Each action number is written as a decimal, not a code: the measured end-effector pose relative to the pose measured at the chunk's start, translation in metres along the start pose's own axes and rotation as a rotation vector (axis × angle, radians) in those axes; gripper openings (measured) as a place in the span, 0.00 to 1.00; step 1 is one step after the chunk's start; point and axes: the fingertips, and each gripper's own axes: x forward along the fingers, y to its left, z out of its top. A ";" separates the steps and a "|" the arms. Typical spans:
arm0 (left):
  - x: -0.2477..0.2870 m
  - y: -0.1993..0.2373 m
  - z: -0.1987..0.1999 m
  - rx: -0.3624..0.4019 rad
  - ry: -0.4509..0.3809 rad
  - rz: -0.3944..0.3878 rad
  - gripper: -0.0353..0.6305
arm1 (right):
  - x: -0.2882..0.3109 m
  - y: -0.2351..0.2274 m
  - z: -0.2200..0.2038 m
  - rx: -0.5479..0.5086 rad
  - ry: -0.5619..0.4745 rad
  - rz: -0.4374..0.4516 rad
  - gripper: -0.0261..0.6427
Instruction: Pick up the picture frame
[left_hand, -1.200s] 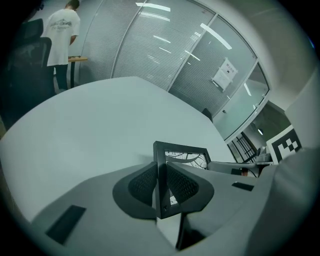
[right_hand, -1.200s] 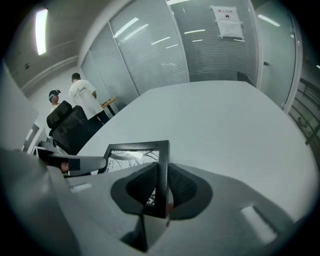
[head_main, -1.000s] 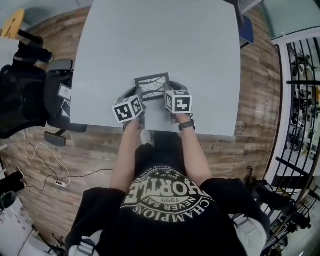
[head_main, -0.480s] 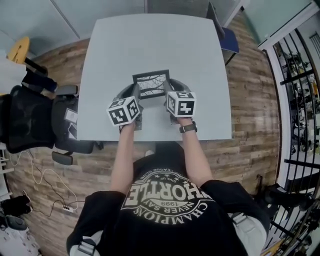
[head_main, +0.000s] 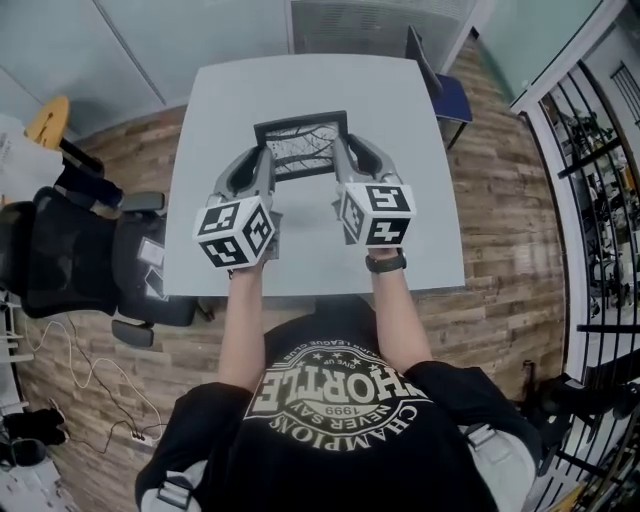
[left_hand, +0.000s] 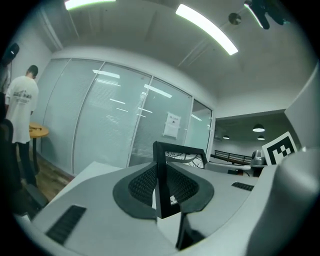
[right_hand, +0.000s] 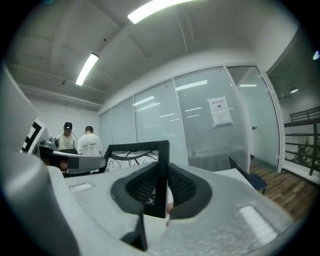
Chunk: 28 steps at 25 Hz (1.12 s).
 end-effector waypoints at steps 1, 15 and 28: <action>-0.004 -0.003 0.010 0.013 -0.020 -0.001 0.15 | -0.003 0.003 0.009 -0.001 -0.021 0.003 0.14; -0.041 -0.020 0.070 0.089 -0.150 -0.018 0.15 | -0.036 0.029 0.073 -0.050 -0.166 0.012 0.14; -0.043 -0.003 0.070 0.067 -0.151 -0.014 0.15 | -0.028 0.044 0.072 -0.087 -0.168 0.003 0.14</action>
